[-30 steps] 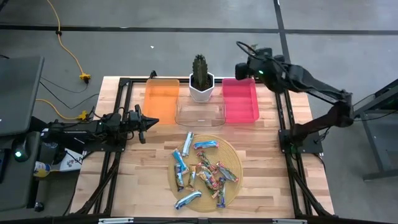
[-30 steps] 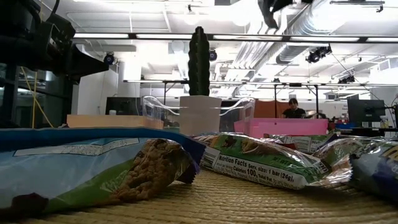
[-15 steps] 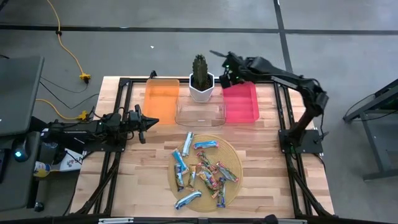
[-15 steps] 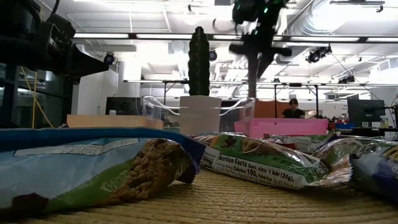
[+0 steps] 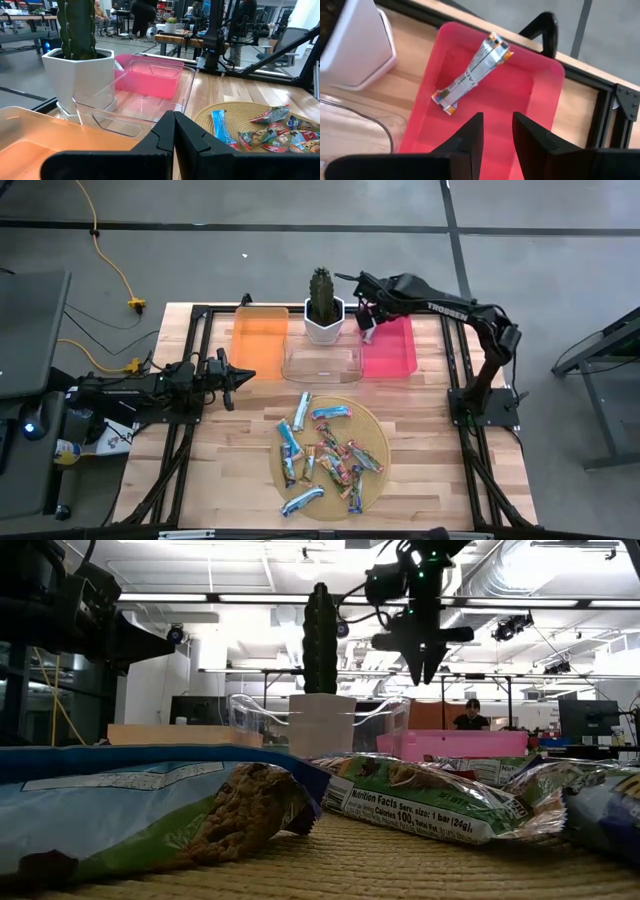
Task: Pick and place Granola Bars by type
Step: Put the red granola bar into the transparent bin
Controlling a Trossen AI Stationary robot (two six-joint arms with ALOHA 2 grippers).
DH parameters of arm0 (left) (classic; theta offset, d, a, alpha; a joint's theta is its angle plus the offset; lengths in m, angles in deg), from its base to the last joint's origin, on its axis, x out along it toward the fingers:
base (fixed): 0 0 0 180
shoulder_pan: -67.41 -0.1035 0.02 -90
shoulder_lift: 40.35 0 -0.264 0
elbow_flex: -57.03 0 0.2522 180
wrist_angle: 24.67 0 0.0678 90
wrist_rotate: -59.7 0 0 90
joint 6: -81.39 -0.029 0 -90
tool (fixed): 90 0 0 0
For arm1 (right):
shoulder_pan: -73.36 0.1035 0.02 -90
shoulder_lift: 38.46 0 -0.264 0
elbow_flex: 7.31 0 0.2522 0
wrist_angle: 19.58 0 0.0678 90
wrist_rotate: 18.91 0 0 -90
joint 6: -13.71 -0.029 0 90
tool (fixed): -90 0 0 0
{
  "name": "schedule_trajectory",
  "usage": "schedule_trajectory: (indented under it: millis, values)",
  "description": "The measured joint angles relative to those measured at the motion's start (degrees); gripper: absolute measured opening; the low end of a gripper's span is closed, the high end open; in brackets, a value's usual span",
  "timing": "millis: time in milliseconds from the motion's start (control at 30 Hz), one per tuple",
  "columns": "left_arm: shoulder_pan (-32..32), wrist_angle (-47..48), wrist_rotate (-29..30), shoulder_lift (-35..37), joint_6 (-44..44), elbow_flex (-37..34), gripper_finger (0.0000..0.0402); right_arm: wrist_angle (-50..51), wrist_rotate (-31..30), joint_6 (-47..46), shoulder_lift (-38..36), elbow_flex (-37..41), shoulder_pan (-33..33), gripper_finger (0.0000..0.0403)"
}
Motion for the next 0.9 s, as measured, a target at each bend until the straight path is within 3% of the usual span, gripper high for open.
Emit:
schedule_trajectory:
  millis: [300, 500, 767, 900]
  values:
    - [-0.01, 0.00, 0.00, 0.00, 0.01, 0.00, 0.0001, 1.81, 0.50, 2.01, -5.68, 0.00, 0.75, 0.0089]
    - [-0.02, 0.02, 0.00, 0.00, 0.00, 0.00, 0.0001, 7.23, 7.85, 4.90, -12.72, -0.02, 4.82, 0.0089]
    - [0.01, 0.01, -0.01, 0.00, 0.01, 0.00, 0.0001, 11.61, 23.01, 4.01, -19.33, -0.02, 17.83, 0.0089]
    - [0.00, 0.02, 0.01, 0.00, 0.02, 0.00, 0.0001, 11.62, 25.98, 2.67, -19.79, -0.02, 26.50, 0.0089]
